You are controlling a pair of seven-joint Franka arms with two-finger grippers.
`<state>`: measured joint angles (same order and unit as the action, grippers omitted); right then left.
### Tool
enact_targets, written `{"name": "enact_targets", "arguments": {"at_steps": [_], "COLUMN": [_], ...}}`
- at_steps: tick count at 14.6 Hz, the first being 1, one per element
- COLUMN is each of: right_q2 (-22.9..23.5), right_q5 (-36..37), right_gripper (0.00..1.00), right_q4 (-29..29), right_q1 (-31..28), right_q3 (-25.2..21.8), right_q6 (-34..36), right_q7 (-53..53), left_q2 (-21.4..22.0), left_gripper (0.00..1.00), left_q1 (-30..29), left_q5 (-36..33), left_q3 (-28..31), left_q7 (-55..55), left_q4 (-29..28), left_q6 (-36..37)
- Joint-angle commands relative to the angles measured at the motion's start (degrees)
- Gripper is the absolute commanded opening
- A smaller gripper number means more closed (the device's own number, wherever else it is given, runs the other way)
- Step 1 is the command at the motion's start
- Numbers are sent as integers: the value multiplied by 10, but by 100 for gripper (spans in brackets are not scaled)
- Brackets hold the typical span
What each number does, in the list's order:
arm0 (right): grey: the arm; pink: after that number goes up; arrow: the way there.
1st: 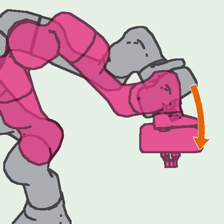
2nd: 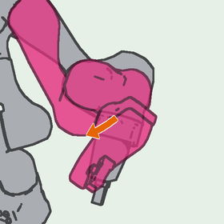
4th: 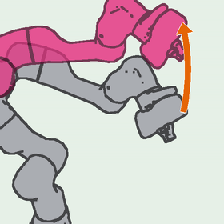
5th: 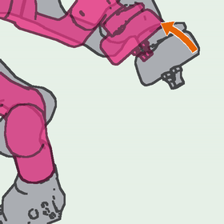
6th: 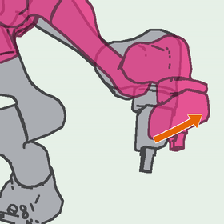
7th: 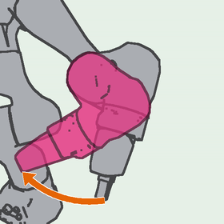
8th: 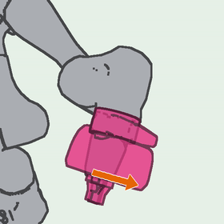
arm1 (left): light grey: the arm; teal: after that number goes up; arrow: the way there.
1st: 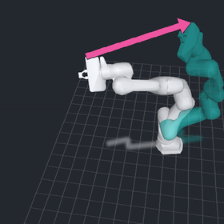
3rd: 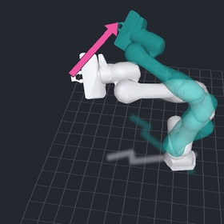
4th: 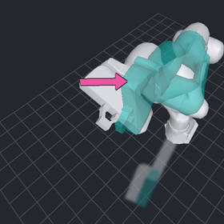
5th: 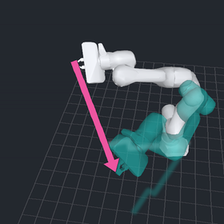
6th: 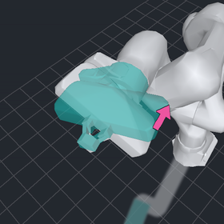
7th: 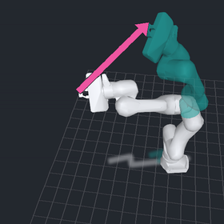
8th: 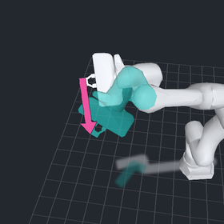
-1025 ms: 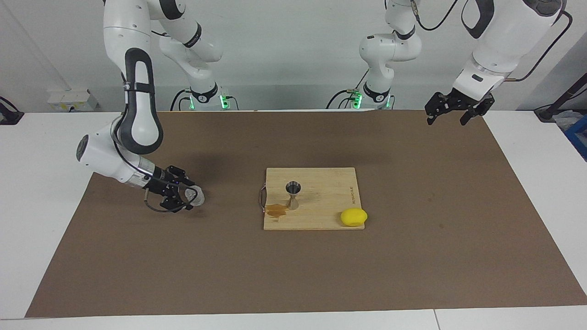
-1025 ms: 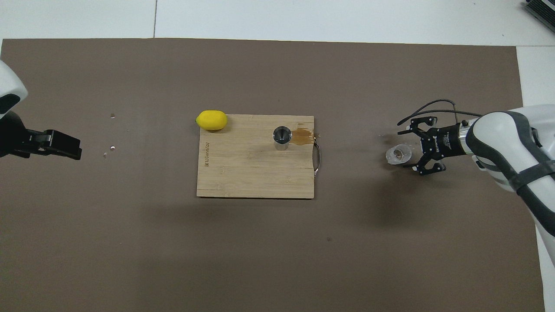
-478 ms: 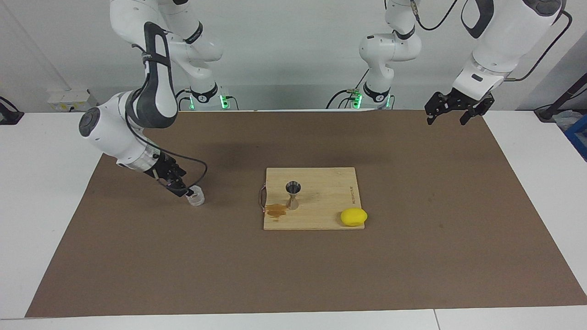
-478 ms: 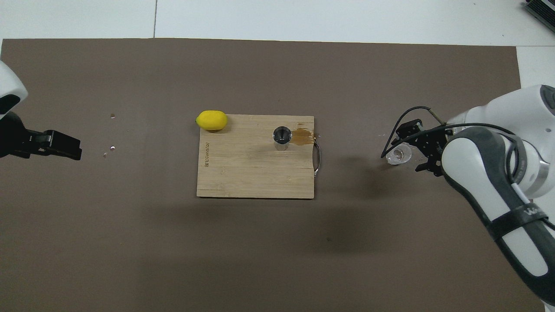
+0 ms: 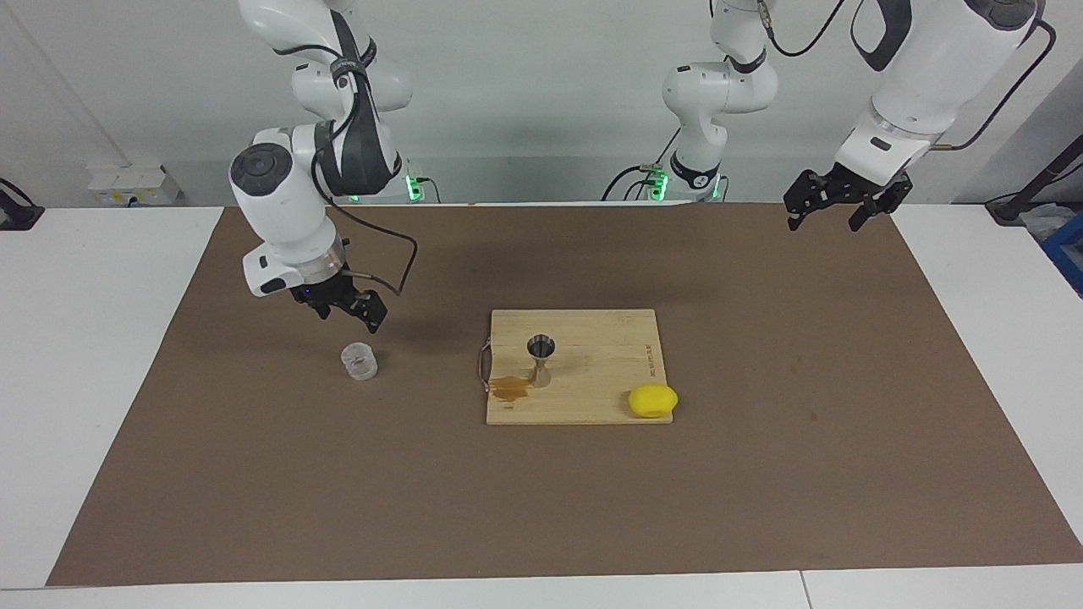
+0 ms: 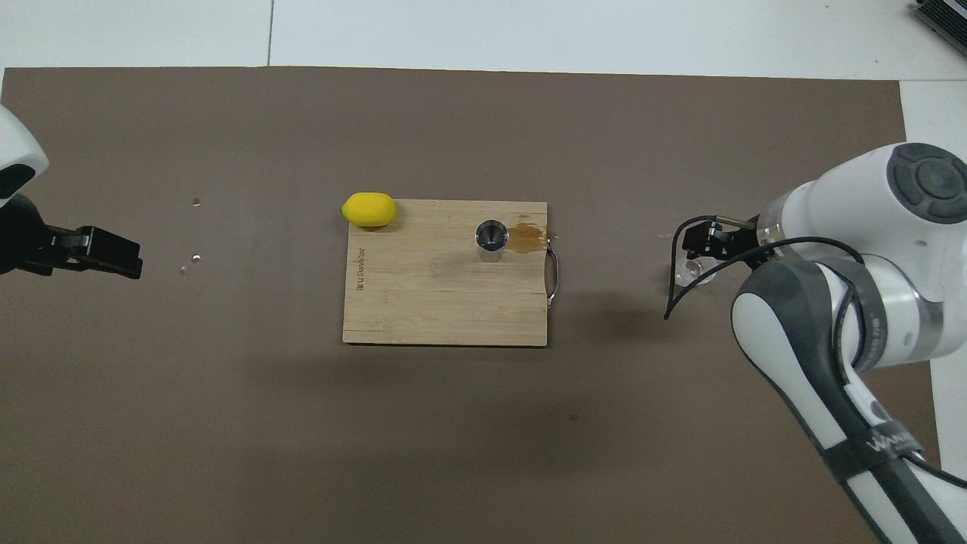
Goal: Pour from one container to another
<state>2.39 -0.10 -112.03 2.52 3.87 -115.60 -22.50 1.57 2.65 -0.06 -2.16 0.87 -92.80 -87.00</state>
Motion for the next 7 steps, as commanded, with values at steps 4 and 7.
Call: {"name": "enact_targets", "arguments": {"at_steps": [4, 7], "right_q2": [-52, -45], "right_q5": [12, 12], "right_gripper": [99, 99], "right_q4": [92, 165], "right_q1": [-36, -54], "right_q3": [-7, -7], "right_q6": [105, 166], "right_q7": [76, 86], "left_q2": [4, 4], "left_gripper": [100, 100], "left_q1": [3, 3], "left_q5": [4, 4], "left_q3": [4, 4], "left_q7": [7, 7], "left_q4": [-4, -4], "left_q6": [6, 6]}}
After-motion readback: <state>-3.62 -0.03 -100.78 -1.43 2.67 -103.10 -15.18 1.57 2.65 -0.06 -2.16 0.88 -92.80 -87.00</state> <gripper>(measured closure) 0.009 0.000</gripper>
